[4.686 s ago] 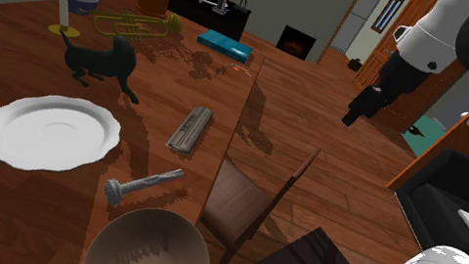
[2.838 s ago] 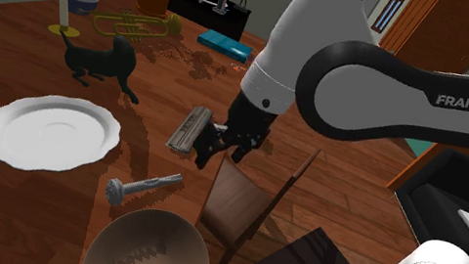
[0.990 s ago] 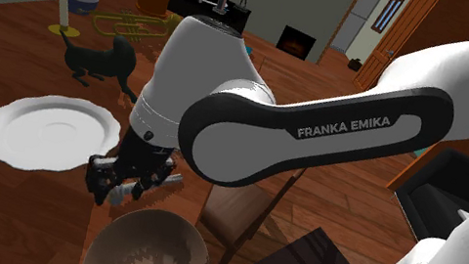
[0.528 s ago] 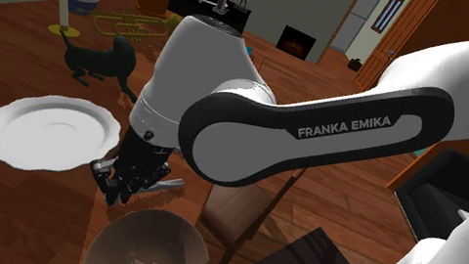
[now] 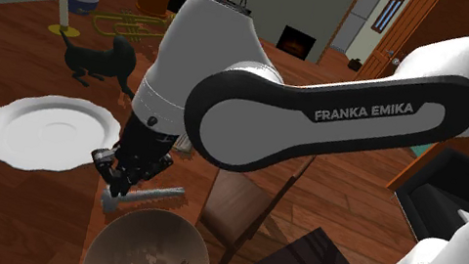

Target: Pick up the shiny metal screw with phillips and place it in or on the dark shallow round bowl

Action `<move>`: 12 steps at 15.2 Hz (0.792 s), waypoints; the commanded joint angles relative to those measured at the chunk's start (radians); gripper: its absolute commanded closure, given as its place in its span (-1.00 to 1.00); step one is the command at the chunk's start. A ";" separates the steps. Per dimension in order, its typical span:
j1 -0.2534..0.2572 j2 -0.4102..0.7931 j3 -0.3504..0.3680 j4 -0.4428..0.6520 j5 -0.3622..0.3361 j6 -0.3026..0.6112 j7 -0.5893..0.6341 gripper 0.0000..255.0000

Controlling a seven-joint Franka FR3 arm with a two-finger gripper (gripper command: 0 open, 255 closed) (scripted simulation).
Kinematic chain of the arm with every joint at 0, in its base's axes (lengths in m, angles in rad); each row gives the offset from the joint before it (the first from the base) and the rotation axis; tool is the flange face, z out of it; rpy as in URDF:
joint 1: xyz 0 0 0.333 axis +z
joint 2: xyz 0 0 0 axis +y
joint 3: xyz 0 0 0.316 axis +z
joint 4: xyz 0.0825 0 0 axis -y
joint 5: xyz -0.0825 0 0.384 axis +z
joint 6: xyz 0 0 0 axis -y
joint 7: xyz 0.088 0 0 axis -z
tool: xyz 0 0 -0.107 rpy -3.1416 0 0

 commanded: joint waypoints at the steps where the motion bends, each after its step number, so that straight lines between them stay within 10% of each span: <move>1: -0.002 -0.009 -0.001 0.021 0.004 -0.029 -0.001 1.00; 3: -0.001 -0.006 0.000 0.022 0.002 -0.027 0.002 1.00; 4: -0.001 -0.006 0.000 0.022 0.002 -0.027 0.002 -1.00; 11: 0.000 -0.204 -0.064 -0.248 -0.041 0.095 -1.423 -1.00; 12: 0.003 -0.193 -0.065 -0.251 -0.048 0.108 -1.418 -1.00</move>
